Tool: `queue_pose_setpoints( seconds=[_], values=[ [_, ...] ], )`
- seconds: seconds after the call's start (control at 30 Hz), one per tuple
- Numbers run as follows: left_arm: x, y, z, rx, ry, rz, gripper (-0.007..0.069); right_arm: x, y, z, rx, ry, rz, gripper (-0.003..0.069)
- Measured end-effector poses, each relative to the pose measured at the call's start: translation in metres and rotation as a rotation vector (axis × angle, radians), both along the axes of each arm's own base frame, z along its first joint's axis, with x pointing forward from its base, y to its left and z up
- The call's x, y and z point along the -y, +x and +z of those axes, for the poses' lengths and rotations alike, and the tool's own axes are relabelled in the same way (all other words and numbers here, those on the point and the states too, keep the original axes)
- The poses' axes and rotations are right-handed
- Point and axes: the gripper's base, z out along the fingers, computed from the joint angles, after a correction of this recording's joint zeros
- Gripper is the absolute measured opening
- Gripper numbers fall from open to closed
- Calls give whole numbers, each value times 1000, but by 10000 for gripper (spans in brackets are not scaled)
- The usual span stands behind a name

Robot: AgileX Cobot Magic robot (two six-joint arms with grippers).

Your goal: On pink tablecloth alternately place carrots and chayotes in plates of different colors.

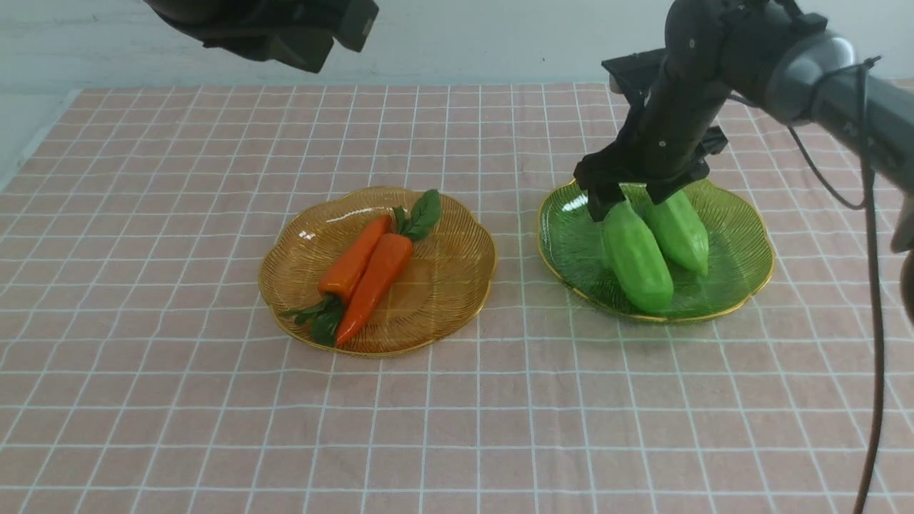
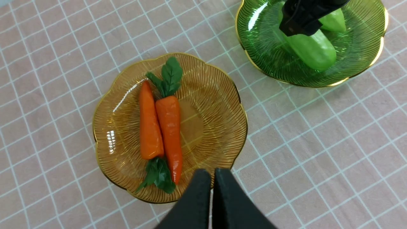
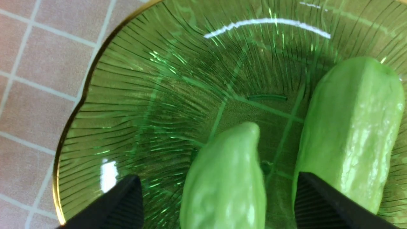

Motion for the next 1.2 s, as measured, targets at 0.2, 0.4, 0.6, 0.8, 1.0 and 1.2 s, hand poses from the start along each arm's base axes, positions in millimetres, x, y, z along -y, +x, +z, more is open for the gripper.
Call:
queue_pose_setpoints(
  seconds=[0.2,0.4,0.6,0.8,1.0,1.2],
  values=[
    [-11,-20,18,55,-33,-1,-3,2,-6,26,43,20,-10,578],
    [-37,-65,49,161,-93,1,-3,5,-46,130,200,217,-55,508],
    [-67,-112,33,168,-71,25,-3,27,-132,232,369,350,-41,383],
    [-95,-147,-9,115,-41,127,-3,56,-211,229,334,279,-44,168],
    [-118,-182,-65,59,-21,176,-3,87,-296,194,468,281,-59,-6],
    [-135,-202,-105,156,-65,238,-3,120,-388,160,1022,476,-70,-15]
  ],
)
